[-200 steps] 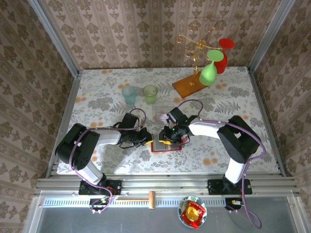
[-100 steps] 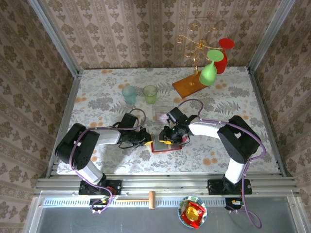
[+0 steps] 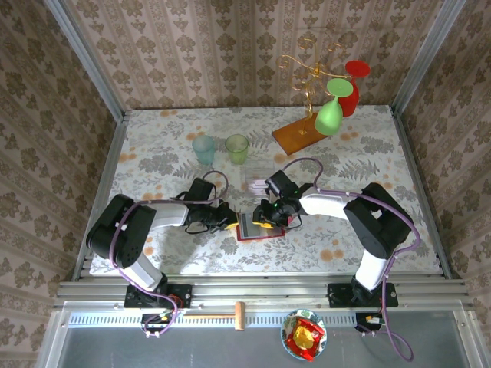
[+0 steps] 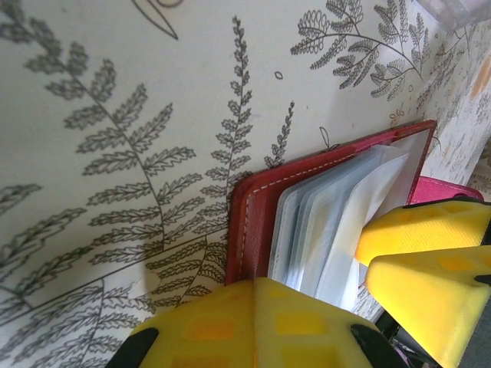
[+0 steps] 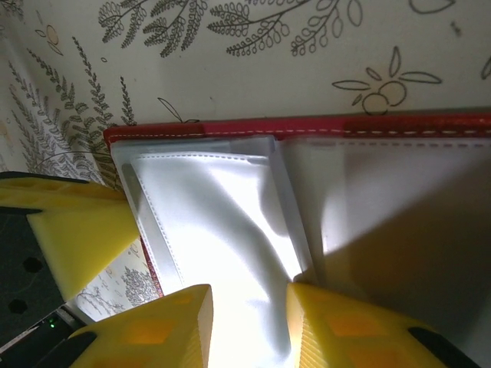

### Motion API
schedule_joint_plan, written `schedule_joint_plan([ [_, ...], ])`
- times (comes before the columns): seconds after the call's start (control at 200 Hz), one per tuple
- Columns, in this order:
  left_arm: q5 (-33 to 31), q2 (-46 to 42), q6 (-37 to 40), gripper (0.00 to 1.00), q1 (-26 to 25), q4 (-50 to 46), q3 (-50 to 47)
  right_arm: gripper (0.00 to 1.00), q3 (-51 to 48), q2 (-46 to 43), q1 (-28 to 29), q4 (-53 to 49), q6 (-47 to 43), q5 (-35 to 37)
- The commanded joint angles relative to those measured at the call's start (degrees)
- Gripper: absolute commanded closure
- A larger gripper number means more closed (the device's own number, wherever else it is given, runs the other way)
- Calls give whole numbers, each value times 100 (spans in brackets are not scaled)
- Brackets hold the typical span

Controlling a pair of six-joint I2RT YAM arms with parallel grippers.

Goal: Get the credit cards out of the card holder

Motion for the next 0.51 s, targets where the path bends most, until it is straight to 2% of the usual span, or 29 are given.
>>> schedule_joint_plan([
  [0.0,-126,-57,161,90,55,-442,113,66,-188,-99,-62,169,167,-128],
  [0.175,-161,-351,163,86,16,-725,352,66,-378,-141,-172,545,308,-349],
  [0.5,-256,-455,-211,66,-437,-659,687,67,-735,-14,-334,1367,664,-853],
])
